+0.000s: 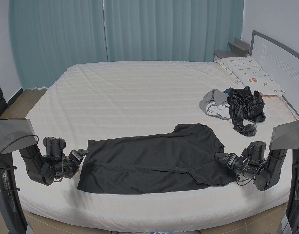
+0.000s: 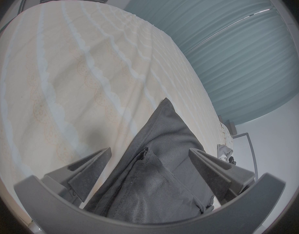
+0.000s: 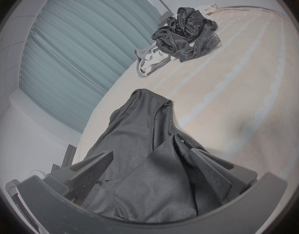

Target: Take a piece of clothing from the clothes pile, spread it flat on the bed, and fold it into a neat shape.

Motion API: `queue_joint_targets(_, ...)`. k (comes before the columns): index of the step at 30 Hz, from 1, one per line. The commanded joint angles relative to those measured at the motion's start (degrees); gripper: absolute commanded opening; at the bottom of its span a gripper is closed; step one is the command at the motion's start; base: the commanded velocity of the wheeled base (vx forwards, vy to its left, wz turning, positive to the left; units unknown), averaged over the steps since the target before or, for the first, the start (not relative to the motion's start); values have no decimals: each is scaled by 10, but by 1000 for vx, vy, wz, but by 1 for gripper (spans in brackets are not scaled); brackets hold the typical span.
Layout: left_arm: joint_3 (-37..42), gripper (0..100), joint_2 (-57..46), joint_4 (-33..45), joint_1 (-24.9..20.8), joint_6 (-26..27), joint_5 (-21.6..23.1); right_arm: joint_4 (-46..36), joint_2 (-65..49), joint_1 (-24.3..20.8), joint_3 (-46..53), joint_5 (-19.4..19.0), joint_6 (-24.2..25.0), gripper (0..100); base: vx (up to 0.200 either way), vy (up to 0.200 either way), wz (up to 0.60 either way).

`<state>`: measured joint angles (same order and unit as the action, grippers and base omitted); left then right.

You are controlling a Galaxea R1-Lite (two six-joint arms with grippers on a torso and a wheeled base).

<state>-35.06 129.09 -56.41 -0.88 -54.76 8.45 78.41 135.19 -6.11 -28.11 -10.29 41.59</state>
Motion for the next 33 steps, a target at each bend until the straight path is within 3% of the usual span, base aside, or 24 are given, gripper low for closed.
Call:
queue_joint_targets(1, 0, 100, 1, 0, 0, -1, 0, 0, 16, -5, -8, -3, 0, 100, 0, 0, 0)
queue_joint_targets(4, 0, 100, 1, 0, 0, 0, 0, -2, 31, 0, -24, -3, -3, 100, 0, 0, 0)
queue_joint_targets(5, 0, 100, 1, 0, 0, 0, 0, -2, 31, 1, -25, -3, -3, 0, 0, 0, 0)
queue_joint_targets(33, 1, 100, 1, 0, 0, 0, 0, 3, 60, 31, -59, -4, -2, 0, 0, 0, 0)
